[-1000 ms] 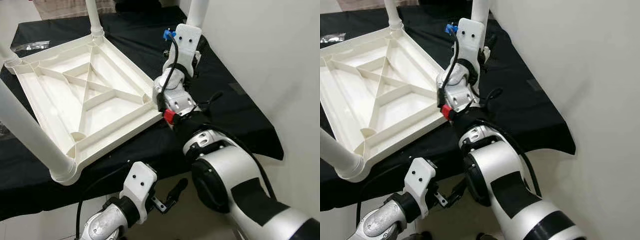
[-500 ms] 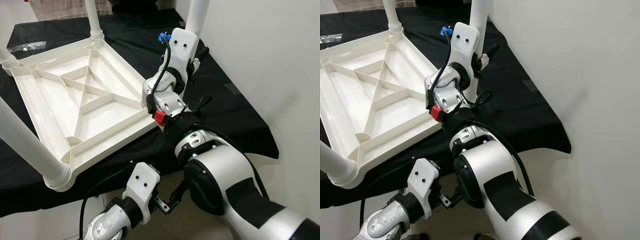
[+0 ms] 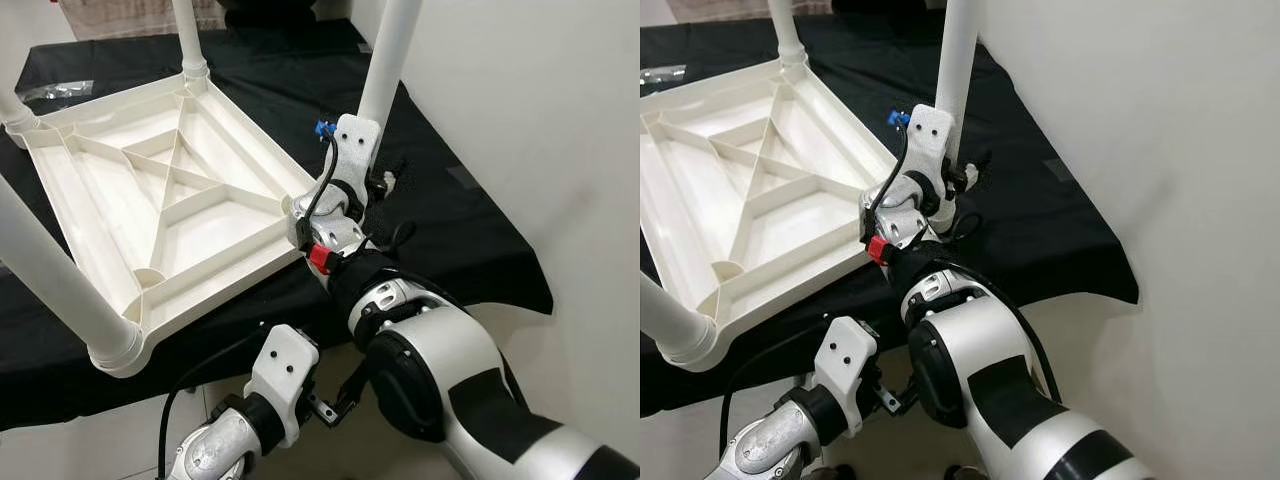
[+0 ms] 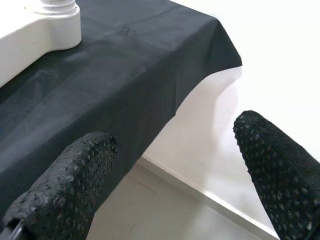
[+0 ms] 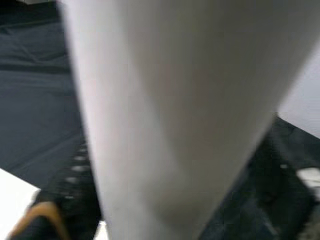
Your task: Building children table
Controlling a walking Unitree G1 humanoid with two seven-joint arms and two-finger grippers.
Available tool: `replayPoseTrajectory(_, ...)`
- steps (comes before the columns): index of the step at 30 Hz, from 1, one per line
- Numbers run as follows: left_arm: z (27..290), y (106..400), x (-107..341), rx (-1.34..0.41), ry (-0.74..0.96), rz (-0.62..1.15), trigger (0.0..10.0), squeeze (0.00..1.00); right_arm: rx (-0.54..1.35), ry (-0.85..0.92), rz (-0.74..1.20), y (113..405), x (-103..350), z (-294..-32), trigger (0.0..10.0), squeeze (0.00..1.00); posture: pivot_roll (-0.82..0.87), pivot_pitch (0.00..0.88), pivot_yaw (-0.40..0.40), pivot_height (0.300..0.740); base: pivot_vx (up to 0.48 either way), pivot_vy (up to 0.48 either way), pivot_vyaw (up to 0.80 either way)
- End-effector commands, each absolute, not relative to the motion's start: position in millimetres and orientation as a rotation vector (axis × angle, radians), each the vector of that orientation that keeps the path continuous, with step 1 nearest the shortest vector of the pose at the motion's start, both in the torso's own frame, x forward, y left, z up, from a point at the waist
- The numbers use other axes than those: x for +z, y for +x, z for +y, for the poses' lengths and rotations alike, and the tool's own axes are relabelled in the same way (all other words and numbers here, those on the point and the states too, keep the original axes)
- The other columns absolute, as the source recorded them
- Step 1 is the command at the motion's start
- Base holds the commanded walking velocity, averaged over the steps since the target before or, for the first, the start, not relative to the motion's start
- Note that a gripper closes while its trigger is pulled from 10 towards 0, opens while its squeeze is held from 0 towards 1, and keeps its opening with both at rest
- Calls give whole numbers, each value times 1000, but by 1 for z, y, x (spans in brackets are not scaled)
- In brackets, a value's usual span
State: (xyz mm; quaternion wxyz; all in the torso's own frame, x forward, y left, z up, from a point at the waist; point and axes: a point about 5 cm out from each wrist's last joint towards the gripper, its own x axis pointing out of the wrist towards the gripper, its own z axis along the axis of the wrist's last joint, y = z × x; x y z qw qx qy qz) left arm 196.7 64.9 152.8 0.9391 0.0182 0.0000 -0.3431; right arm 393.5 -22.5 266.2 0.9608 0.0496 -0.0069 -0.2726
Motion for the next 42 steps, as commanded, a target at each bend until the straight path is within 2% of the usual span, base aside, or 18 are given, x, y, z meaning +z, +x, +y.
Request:
replayPoseTrajectory(1,63,195,148,-707,33,21,10000,0,-548,125,-26,393,272,-21,10000,1000,78,203,-82,740,0,0,0)
replayPoseTrajectory(6,64,195,147,-707,31,22,10000,0,-539,133,-45,393,276,-20,10000,1000,79,202,-82,740,0,0,0)
replayPoseTrajectory(7,64,196,147,-706,32,23,10000,0,-530,139,-62,393,279,-18,10000,0,77,204,-79,740,0,0,0)
replayPoseTrajectory(25,66,199,145,-702,31,30,10000,0,-361,146,-139,387,268,-2,10000,0,65,204,-64,740,0,0,0)
replayPoseTrajectory(39,67,201,143,-699,35,30,10000,0,-367,115,-170,384,262,-14,10000,0,62,200,-56,740,0,0,0)
replayPoseTrajectory(42,68,202,143,-698,35,29,10000,0,-300,131,-173,379,258,-10,10000,0,61,199,-53,740,0,0,0)
